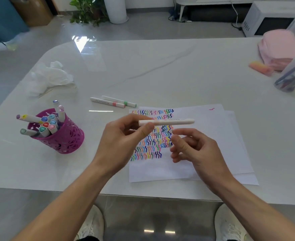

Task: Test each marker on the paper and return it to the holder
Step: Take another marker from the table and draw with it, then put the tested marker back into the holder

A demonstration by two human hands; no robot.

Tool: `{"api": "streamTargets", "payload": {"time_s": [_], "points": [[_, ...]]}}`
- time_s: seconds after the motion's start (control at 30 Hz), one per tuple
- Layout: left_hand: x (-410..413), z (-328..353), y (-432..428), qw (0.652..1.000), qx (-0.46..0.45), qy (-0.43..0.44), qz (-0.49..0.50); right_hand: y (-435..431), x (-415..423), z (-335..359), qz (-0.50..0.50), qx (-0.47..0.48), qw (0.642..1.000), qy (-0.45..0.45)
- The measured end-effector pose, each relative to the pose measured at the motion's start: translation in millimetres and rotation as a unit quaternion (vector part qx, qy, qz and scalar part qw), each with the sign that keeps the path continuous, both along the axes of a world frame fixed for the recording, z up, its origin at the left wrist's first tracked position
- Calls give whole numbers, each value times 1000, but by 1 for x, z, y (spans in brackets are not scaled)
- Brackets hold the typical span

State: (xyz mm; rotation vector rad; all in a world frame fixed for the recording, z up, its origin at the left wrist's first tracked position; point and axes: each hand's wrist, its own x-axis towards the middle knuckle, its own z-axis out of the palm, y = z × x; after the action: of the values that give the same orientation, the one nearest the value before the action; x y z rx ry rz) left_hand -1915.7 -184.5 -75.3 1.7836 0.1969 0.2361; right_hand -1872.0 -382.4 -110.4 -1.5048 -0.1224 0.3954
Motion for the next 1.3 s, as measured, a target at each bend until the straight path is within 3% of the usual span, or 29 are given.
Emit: {"api": "streamTargets", "payload": {"time_s": [0.17, 0.33, 0.5, 0.8, 0.93, 1.07, 1.3], "points": [[-9, 15, 20, 988, -48, -91, 115, -7, 10, -9, -61, -134, 987, -71], [-24, 37, 38, 945, 91, -211, 234, -11, 13, -18, -62, -215, 968, -116], [-38, 51, 66, 892, 167, -292, 303, -7, 12, -18, -46, -253, 954, -155], [-50, 44, 94, 873, 248, -252, 334, -7, 11, -20, -47, -266, 947, -173], [-53, 37, 102, 873, 277, -177, 360, -6, 12, -21, -52, -267, 946, -178], [-55, 33, 107, 847, 359, -94, 380, -6, 12, -23, -55, -266, 945, -180], [-51, 23, 110, 824, 428, -31, 369, -6, 13, -25, -56, -265, 945, -181]]}}
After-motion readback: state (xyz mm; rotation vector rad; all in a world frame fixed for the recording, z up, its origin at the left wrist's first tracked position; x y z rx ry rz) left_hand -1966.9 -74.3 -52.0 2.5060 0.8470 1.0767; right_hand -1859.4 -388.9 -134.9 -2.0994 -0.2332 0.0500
